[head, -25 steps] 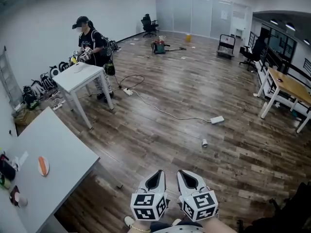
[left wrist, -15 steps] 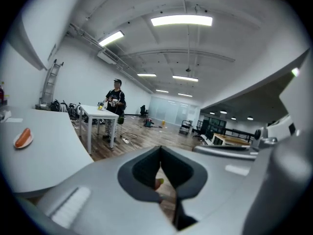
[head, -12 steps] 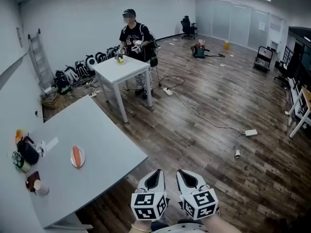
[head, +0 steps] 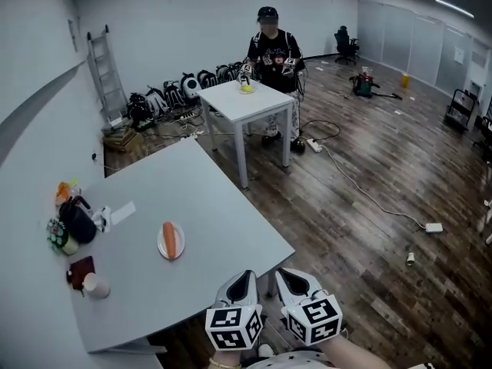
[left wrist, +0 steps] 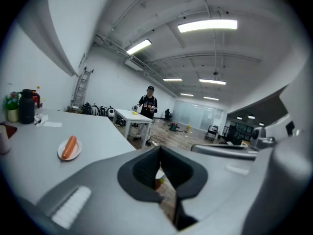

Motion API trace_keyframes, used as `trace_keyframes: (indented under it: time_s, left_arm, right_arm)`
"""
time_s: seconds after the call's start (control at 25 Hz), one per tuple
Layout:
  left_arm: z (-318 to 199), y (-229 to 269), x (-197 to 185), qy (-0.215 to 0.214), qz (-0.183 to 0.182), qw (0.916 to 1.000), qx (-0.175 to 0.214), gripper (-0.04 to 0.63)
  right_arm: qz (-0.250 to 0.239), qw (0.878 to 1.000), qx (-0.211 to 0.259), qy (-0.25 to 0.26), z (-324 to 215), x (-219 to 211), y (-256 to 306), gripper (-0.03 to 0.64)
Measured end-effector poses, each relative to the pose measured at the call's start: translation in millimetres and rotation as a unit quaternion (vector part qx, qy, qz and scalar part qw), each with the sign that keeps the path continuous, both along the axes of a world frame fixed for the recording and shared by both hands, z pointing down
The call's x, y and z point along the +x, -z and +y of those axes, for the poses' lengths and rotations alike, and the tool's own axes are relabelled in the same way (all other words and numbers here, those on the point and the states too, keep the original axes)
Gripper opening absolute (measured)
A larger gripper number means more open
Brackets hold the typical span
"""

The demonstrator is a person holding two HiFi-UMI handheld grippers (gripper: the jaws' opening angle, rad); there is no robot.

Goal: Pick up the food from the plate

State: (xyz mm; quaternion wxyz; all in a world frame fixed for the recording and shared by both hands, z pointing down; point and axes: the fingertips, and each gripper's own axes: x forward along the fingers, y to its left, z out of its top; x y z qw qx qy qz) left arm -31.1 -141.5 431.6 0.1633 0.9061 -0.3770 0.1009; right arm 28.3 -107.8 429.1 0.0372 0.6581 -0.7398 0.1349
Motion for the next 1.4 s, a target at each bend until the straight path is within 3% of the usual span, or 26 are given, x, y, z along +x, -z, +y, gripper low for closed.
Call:
trace_keyframes:
  time_s: [0.52,0.84,1.04,1.4]
  left_arm:
    - [-79,-18,-87,0.098,0.002,0.9949,-0.025,0.008]
    - [-158,-25,-127,0.177,-0.006,0.9839,-0.024,0.008]
    - [-203,-41,-154,0.227,-0.029,0.9723,-0.046,0.008]
    - [-269,-110,-181,0.240,-0.103,0.9585,-0.115,0.017]
  right_arm:
    - [0.005,0.995,-0.019,0.093,-92,-74,-9,-0.002]
    - [0.016,0.985,-0.013,0.171,-184,-104,-10,-0.002]
    - [0.022,0.975,-0.025,0.219,-234,-117,-14,-0.002]
    - [0.044,0.959,-0.075,0.268,-302,-140,-55,-0.002]
